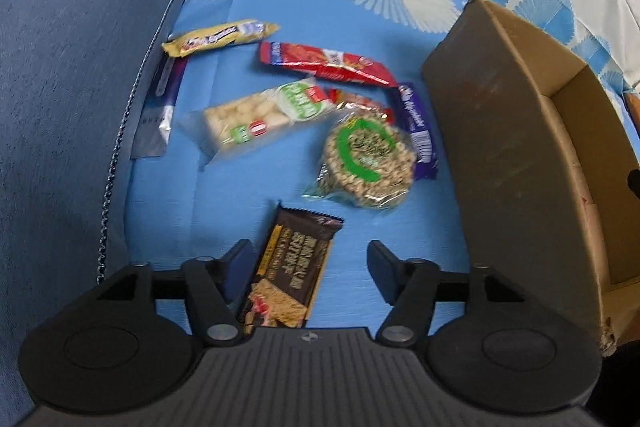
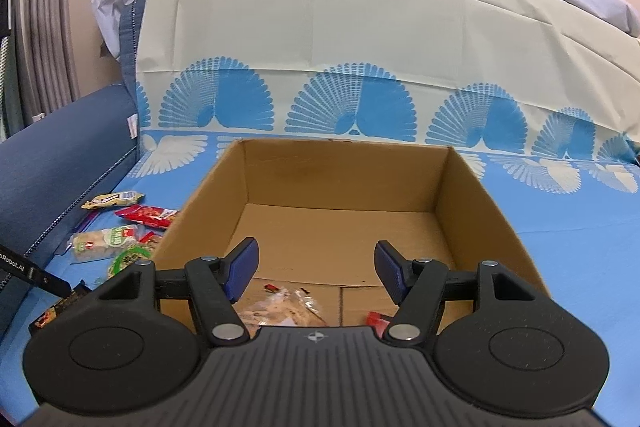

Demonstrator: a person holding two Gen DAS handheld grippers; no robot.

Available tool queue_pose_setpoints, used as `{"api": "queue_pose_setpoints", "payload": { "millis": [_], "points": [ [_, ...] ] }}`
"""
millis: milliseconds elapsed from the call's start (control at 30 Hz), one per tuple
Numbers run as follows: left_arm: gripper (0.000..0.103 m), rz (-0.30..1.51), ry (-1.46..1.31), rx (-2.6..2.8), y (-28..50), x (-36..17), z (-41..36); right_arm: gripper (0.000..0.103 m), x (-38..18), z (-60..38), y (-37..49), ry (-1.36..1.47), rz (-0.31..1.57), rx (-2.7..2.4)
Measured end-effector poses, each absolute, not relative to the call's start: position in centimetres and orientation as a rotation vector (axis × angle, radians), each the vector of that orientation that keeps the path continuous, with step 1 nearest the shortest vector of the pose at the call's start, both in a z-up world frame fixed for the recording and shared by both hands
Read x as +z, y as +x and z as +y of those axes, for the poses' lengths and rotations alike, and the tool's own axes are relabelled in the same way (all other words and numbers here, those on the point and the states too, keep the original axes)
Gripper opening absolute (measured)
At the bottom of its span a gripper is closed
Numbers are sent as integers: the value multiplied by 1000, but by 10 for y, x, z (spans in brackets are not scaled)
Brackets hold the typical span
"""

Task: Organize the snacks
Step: 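Grasp the dark biscuit bar with the left tool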

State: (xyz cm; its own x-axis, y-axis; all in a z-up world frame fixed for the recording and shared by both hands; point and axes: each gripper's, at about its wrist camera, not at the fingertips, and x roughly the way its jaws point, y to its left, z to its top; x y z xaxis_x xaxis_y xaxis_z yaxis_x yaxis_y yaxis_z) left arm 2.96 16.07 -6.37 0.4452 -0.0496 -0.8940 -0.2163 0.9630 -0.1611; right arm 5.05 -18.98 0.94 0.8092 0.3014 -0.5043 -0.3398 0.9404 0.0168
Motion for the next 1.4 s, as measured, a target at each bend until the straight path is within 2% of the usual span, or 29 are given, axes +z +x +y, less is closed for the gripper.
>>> {"api": "queue_pose_setpoints", "payload": {
  "millis": [67,400,1000,1133,1200,1267,1400],
  "points": [
    [76,1128,-243,108,31,-67,160,66,10,-185,50,-80,525,353],
    [79,1232,-106,102,34,-95,144,67,7,-163,47,-92,532,399],
    [75,1278,-39,101,36,-108,139,68,3,-158,49,-100,549,407],
    [71,1274,-36,98,37,-109,137,68,2,-157,50,-105,549,410],
    [63,1265,-37,102,37,-108,137,68,2,-157,49,-106,550,410],
    [47,1254,-55,103,36,-106,139,68,2,-157,49,-107,549,411],
    [44,1238,-96,120,36,-102,146,68,2,-157,49,-110,549,410]
  ]
}}
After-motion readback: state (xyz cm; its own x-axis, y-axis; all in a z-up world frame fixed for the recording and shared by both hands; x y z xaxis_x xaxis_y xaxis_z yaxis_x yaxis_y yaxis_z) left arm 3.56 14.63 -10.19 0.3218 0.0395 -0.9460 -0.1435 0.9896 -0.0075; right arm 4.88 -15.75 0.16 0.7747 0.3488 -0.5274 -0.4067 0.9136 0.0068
